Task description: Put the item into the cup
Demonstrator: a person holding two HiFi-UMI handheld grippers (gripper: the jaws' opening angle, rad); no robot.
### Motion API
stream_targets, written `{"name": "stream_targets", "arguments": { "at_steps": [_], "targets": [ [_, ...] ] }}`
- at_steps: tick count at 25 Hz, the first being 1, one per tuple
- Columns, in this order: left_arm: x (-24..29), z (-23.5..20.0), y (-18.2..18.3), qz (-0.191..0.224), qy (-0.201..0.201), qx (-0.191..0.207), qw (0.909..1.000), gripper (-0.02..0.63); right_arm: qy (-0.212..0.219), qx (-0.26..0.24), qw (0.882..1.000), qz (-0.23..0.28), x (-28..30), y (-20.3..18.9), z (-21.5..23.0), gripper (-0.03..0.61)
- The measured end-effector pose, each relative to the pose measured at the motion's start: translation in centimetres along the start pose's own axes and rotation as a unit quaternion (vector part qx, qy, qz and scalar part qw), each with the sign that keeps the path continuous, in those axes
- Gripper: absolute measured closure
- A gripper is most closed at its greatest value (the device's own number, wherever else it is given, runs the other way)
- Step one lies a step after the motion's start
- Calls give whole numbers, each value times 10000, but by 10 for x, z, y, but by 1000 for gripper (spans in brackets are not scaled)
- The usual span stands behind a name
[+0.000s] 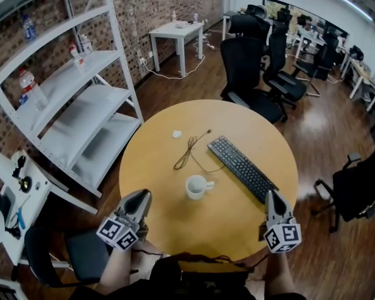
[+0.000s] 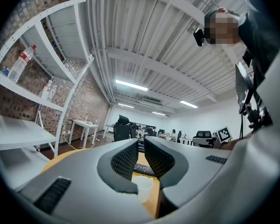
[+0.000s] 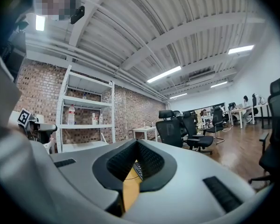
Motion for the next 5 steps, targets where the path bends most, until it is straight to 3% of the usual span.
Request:
{"name": "stream_targets", "arguments": {
  "at_steps": [5],
  "targets": [
    [-11,-2,-3,-45,114,-25,9999,577,95,1,10000,-18,3,0,-6,569]
  ]
}}
Point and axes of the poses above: the fingertips, and each gripper's own axes: x forward along the fingers, z to its right, y out of its top, the point moved 5 cm from there along -x, backward along the fingers, and after that the axes turned 4 degrees about z, right-handed, at the moved point
